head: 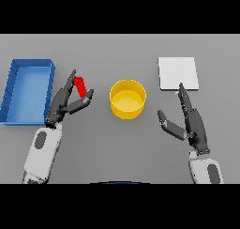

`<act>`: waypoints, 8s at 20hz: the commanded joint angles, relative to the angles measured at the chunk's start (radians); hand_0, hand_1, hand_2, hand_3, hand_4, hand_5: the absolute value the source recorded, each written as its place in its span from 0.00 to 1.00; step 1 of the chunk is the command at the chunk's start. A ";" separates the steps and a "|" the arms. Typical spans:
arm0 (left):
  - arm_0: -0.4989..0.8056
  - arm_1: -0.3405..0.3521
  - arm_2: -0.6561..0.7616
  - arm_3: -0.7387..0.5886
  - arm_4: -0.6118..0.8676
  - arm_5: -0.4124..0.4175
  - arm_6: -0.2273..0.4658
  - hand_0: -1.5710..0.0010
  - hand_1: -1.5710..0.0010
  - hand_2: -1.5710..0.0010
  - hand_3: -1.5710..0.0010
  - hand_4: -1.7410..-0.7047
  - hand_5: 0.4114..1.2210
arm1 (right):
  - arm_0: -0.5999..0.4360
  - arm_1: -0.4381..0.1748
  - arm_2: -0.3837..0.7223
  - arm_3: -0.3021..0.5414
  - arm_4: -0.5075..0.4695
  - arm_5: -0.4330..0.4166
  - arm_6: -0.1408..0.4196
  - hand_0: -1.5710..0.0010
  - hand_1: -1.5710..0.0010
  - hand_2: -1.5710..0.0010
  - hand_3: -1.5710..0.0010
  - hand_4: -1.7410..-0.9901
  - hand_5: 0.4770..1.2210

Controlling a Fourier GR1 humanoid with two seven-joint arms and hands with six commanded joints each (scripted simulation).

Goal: Pick up the red beaker and tilt it to pour out 1 green nut into yellow bowl. Pick up the yellow bowl and place it on the metallic measuring scale.

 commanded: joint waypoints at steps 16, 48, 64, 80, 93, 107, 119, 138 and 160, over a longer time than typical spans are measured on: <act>-0.208 -0.066 0.117 0.347 0.048 0.065 -0.192 0.87 0.85 0.82 0.84 0.33 0.46 | 0.030 -0.017 -0.011 -0.022 -0.006 0.003 0.005 1.00 1.00 1.00 1.00 0.67 0.23; -0.352 0.143 -0.118 0.182 -0.136 -0.014 -0.023 0.00 0.00 0.00 0.00 0.00 0.88 | 0.033 -0.027 0.002 -0.024 0.047 -0.018 -0.026 1.00 1.00 1.00 1.00 0.73 0.24; -0.668 0.241 -0.577 0.297 -0.687 -0.284 0.082 0.00 0.00 0.00 0.13 0.03 0.99 | 0.022 -0.008 -0.014 -0.025 -0.011 0.005 0.031 1.00 1.00 1.00 1.00 0.73 0.25; -0.903 0.230 -0.910 0.409 -1.005 -0.373 -0.139 0.00 0.00 0.00 0.01 0.00 1.00 | 0.027 0.012 -0.008 -0.016 0.017 -0.028 -0.006 1.00 1.00 1.00 1.00 0.79 0.12; -1.079 0.186 -1.080 0.493 -1.203 -0.305 -0.236 0.00 0.00 0.00 0.00 0.01 1.00 | 0.042 0.017 -0.008 -0.029 0.023 -0.040 -0.016 1.00 1.00 1.00 1.00 0.80 0.13; -1.378 0.441 -0.403 0.906 -0.764 -0.342 -0.063 0.00 0.00 0.00 0.04 0.01 1.00 | 0.011 0.012 0.005 -0.007 0.005 -0.007 -0.040 1.00 1.00 1.00 1.00 0.83 0.14; -0.915 0.569 0.028 0.850 -0.274 -0.045 0.270 0.00 0.00 0.00 0.00 0.00 1.00 | -0.013 -0.022 0.009 0.016 0.018 0.011 -0.051 1.00 1.00 1.00 1.00 0.80 0.23; -0.216 0.501 0.079 0.080 0.052 -0.065 0.520 0.40 0.45 0.48 0.46 0.59 0.36 | -0.004 -0.022 0.008 0.034 0.021 0.009 -0.071 1.00 1.00 1.00 1.00 0.79 0.26; -0.187 0.482 0.036 0.044 0.038 -0.089 0.467 1.00 1.00 1.00 1.00 0.90 0.34 | -0.300 -0.302 0.217 0.113 0.416 0.164 -0.001 1.00 1.00 1.00 1.00 0.80 0.20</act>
